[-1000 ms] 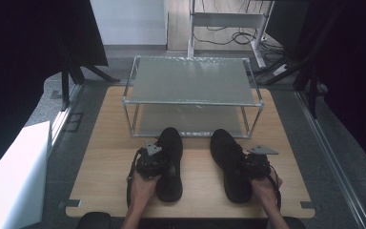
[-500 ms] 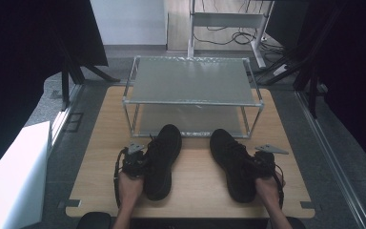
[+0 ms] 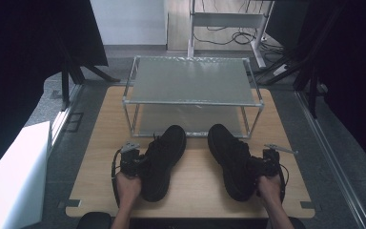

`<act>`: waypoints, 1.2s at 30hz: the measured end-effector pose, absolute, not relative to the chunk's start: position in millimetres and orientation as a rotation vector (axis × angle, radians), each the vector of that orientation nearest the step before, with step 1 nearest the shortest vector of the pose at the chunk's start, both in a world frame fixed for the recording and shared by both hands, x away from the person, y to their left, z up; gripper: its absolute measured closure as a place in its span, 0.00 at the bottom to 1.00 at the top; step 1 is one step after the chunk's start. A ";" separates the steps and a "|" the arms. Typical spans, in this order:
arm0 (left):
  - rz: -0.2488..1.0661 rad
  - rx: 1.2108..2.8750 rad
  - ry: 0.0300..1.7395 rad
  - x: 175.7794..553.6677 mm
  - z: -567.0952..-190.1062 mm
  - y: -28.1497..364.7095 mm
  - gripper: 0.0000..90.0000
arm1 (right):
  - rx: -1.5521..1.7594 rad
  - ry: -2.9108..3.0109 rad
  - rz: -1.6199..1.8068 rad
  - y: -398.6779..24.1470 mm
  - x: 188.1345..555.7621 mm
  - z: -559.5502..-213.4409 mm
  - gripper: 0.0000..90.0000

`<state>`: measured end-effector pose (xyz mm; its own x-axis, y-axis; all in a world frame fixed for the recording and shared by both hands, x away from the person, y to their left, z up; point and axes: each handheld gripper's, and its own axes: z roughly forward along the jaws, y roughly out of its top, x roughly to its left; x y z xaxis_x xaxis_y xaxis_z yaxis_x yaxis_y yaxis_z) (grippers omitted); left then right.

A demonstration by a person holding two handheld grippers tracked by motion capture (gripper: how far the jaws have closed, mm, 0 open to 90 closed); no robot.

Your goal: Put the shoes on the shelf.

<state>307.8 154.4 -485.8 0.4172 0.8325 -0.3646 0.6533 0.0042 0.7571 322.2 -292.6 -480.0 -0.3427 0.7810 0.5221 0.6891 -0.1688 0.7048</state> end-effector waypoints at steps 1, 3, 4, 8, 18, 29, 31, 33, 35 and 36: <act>0.228 1.707 1.296 307.4 -484.6 154.5 0.90 | 1.753 1.955 1.568 -292.4 321.8 -478.8 0.84; 0.217 1.691 1.287 306.2 -480.5 155.1 0.90 | 1.756 1.942 1.595 -292.2 321.2 -476.7 0.84; 0.218 1.687 1.279 305.5 -477.3 155.3 0.90 | 1.758 1.937 1.606 -292.2 320.9 -475.9 0.84; 0.246 1.693 1.252 302.9 -465.9 153.6 0.90 | 1.788 1.904 1.669 -291.7 320.2 -471.8 0.84; 0.210 1.652 1.199 301.9 -446.5 153.5 0.90 | 1.765 1.900 1.730 -284.1 319.3 -460.0 0.83; 0.195 1.627 1.138 299.1 -424.9 155.6 0.90 | 1.736 1.900 1.807 -275.2 314.7 -441.7 0.83; 0.195 1.623 1.133 299.1 -420.1 155.1 0.89 | 1.726 1.901 1.819 -273.5 313.5 -436.4 0.83; 0.194 1.619 1.128 299.0 -417.0 154.6 0.89 | 1.721 1.901 1.834 -272.5 312.9 -432.4 0.83; 0.202 1.615 1.129 298.6 -412.9 153.4 0.89 | 1.722 1.895 1.849 -271.4 312.5 -428.5 0.83; 0.206 1.614 1.129 298.4 -411.4 153.1 0.89 | 1.719 1.893 1.855 -271.0 312.3 -426.5 0.83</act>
<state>298.4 153.1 -411.4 0.5307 0.7451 -0.4040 0.5540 0.0558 0.8306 312.3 -271.0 -426.5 -0.4075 0.6418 0.6496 0.6624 -0.2819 0.6941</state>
